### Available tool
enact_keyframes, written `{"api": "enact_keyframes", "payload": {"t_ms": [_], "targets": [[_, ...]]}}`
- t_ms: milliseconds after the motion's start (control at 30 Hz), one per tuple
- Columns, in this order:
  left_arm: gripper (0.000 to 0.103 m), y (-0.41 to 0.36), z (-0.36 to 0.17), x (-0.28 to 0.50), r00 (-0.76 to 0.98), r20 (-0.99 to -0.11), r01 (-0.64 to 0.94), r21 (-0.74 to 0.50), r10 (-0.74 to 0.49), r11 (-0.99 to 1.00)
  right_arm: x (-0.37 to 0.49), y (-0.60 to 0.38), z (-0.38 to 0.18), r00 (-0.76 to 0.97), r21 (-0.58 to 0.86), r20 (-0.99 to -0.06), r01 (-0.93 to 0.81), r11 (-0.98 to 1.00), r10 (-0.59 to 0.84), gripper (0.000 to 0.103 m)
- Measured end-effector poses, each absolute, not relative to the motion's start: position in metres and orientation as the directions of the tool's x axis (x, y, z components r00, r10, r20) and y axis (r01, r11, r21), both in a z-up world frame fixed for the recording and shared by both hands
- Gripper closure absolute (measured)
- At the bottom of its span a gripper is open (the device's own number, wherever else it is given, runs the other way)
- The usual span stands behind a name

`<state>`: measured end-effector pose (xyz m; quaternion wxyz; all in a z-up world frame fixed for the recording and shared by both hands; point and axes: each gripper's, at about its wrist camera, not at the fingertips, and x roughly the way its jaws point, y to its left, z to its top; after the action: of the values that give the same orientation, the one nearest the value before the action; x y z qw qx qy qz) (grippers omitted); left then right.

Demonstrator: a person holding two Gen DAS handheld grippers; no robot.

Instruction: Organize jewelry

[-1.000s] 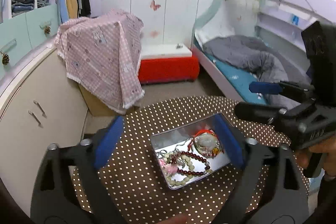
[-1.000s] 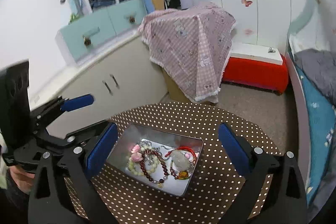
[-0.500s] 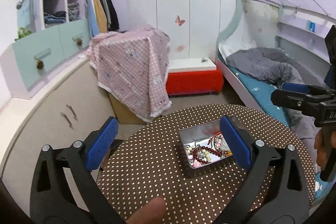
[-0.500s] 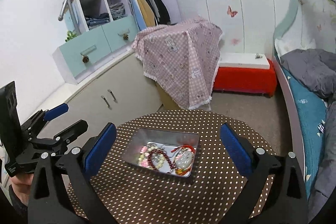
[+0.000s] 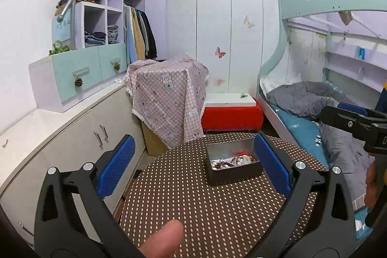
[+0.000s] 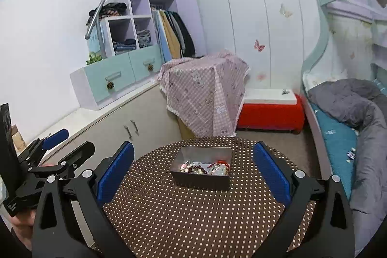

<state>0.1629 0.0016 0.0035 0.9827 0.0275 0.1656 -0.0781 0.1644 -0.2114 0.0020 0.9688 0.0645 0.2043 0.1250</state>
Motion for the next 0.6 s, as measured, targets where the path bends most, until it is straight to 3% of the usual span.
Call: {"api": "enact_keyframes", "payload": {"t_ms": [600], "targets": [[0.006,0.003,0.01,0.069,0.974,-0.215,0.082,0.068,-0.065,0.994,0.063,-0.184,-0.005,0.947,0.11,-0.287,-0.116,0.987,0.144,0.008]]}}
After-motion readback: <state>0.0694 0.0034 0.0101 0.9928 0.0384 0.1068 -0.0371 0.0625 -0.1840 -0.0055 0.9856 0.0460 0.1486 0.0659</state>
